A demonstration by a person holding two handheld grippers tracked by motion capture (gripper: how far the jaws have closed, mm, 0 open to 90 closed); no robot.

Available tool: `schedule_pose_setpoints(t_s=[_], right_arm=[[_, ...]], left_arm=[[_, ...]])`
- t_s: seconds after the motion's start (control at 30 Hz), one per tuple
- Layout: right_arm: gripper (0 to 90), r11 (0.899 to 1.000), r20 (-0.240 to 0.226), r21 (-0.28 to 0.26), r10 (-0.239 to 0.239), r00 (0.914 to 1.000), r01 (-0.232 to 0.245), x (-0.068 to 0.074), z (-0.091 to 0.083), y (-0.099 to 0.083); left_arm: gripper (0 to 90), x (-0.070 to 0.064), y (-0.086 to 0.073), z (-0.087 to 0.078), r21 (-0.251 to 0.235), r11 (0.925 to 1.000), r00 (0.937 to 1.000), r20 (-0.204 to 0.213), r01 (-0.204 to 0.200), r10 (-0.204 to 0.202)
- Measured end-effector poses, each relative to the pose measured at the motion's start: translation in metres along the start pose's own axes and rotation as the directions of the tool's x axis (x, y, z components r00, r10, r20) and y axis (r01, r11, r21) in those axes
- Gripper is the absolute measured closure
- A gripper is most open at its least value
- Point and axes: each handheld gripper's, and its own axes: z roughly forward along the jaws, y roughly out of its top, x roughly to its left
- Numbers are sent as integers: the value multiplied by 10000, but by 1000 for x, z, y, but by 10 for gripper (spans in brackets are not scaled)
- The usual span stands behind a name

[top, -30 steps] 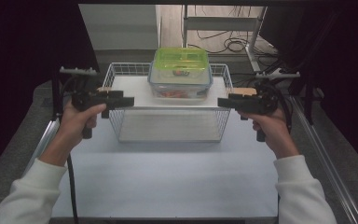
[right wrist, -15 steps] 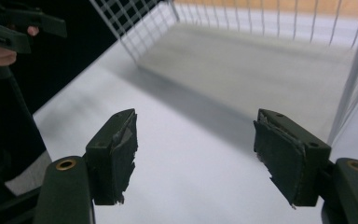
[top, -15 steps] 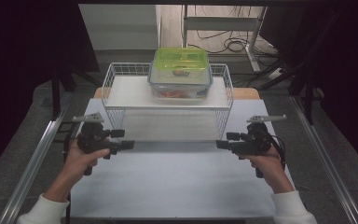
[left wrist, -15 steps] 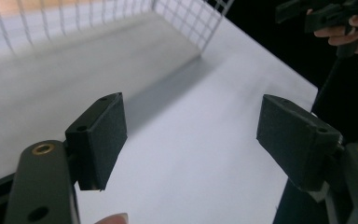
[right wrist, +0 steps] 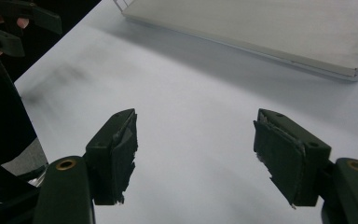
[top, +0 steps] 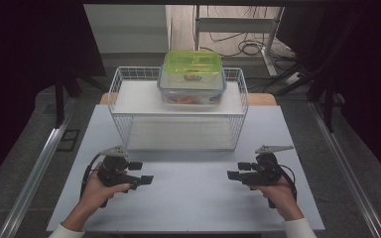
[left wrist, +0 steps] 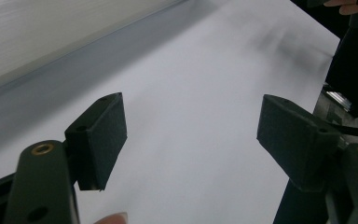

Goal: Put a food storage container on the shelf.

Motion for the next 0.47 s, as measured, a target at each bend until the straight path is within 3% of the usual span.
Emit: schedule_pose_setpoints(t_s=[0.17, 0.47], right_arm=[[302, 9999, 22, -143, -37, 10000, 37, 1, -2, 0], [302, 9999, 95, -144, -61, 9999, 62, 2, -1, -4]], left_arm=[[234, -2, 0, -3, -127, 9999, 10000, 33, 11, -11], [223, -1, -3, 1, 99, 9999, 9999, 53, 97, -97]])
